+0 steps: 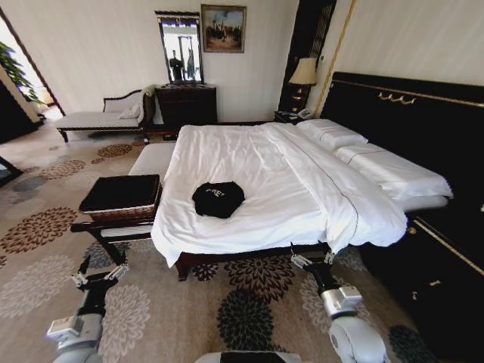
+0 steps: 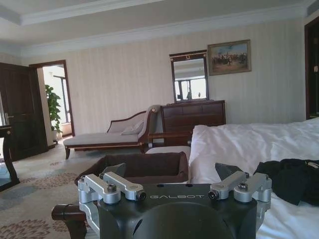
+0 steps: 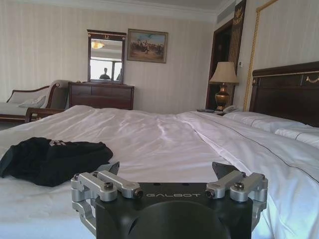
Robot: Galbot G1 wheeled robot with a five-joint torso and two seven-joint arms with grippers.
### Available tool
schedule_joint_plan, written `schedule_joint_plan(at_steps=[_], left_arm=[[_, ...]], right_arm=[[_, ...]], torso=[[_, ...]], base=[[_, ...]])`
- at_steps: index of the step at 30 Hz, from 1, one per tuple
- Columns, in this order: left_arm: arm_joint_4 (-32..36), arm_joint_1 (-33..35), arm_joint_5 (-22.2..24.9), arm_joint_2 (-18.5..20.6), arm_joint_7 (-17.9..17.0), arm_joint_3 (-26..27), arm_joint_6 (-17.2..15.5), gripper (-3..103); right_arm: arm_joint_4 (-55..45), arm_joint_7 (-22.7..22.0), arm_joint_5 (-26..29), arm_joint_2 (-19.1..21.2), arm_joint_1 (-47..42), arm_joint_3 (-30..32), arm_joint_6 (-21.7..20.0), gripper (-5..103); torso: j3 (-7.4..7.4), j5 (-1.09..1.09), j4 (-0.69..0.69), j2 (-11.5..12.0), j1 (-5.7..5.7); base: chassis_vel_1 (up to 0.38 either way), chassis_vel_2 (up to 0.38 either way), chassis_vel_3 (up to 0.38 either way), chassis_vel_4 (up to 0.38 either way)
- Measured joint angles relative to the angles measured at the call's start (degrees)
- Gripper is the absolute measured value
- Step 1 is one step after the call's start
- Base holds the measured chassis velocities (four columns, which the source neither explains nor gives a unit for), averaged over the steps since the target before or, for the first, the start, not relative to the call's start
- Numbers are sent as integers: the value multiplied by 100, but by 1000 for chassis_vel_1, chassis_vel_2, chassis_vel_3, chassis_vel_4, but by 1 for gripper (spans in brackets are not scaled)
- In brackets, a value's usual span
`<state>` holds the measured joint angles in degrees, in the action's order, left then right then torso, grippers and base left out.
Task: Fold the clothes on the bed and place them into the basket.
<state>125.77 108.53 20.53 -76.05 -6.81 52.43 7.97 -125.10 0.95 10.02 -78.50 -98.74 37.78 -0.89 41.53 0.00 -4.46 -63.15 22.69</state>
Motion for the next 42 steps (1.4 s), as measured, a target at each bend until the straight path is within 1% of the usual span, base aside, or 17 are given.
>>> schedule_joint_plan(at_steps=[3,20,28,29,30,34,35,42], left_arm=[[38,53,-21,18,54,-87,66,100],[48,55,-72,-20,70,-156,75,100],[2,44,-99,-34,70,-209,76,100],[1,35,-101,-30,70,-215,76,103],[0,30,-101,-24,70,-219,76,101],[-8,22,-101,-12,70,-223,75,100],[-15,21,-101,-9,70,-226,76,99],[-24,36,-137,-37,70,-270,76,99]], right_arm=[[-10,-36,-3,-10,-8,29,3,100],[54,100,-56,-95,-23,-49,46,100],[112,140,-169,-169,-68,-155,154,100],[112,145,-168,-170,-68,-142,163,100],[113,147,-164,-170,-68,-125,171,100],[122,144,-152,-167,-78,-94,193,100],[130,141,-152,-167,-79,-91,197,100],[140,136,-152,-173,-76,-97,207,100]], torso=[[0,0,0,0,0],[0,0,0,0,0],[0,0,0,0,0],[0,0,0,0,0],[0,0,0,0,0],[0,0,-1,0,0],[0,0,1,0,0],[0,0,0,0,0]], base=[[0,0,0,0],[0,0,0,0],[0,0,0,0],[0,0,0,0],[0,0,0,0],[-27,23,20,-21],[-41,59,55,-28],[-76,83,86,-67]])
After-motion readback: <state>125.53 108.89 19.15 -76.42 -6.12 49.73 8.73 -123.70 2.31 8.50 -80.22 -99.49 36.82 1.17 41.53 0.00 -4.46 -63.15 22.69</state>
